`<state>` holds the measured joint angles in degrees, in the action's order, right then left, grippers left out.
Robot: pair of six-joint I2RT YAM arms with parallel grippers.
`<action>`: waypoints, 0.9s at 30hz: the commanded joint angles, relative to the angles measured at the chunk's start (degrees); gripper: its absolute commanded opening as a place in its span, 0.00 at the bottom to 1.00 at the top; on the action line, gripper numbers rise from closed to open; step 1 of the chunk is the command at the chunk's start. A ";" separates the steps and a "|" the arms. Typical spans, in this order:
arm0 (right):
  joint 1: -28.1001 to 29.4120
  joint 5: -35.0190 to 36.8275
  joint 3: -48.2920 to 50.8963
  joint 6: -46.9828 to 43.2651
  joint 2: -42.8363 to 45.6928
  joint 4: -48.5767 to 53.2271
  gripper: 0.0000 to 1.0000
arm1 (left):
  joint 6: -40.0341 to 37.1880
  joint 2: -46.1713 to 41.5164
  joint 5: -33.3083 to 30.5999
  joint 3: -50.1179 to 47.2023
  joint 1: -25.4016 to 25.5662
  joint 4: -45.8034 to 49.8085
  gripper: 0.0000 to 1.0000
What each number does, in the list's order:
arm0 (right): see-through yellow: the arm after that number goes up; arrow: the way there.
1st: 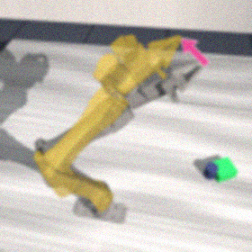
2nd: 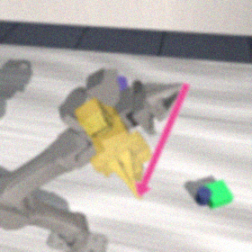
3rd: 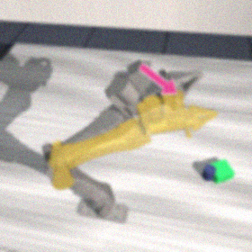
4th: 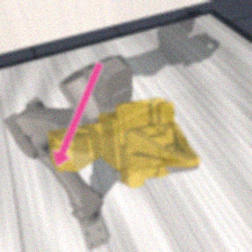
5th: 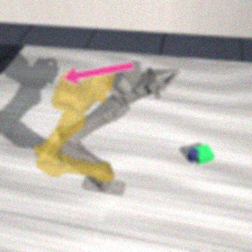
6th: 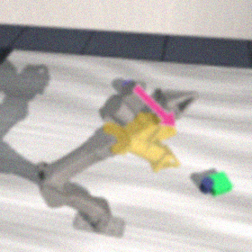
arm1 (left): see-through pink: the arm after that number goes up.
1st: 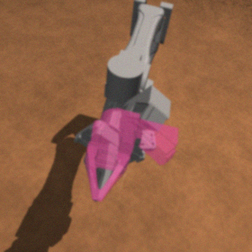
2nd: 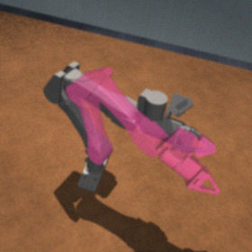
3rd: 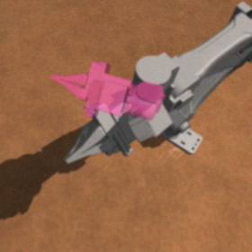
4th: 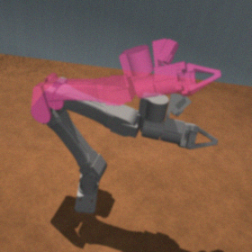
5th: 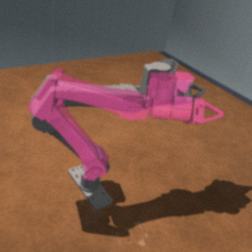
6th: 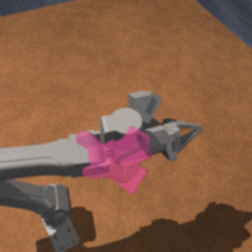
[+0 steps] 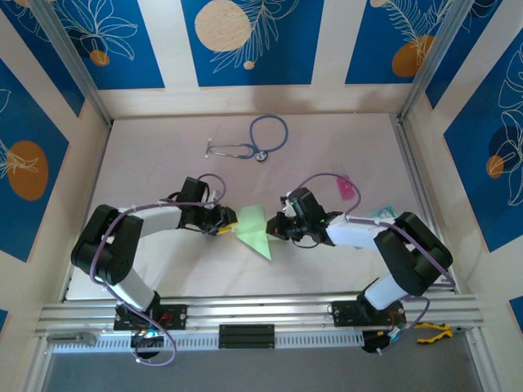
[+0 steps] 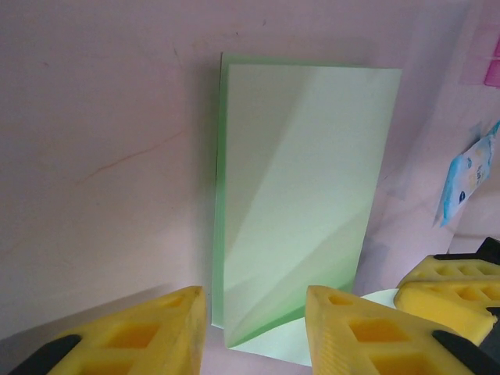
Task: Fold a paper plane with a square sheet of paper (pick it up from the middle)
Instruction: Fourth fold the wing at the center of the table.
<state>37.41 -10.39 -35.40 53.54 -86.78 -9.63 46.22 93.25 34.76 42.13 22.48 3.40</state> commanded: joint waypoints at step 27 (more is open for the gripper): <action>-1.46 -3.37 3.65 1.89 2.91 -6.03 0.02 | 4.29 5.27 5.01 1.27 -0.51 -6.05 0.38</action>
<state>36.29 -12.29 -32.77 54.61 -85.45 -14.24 49.67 97.38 38.63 42.92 22.50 -1.74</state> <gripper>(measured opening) 0.045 0.381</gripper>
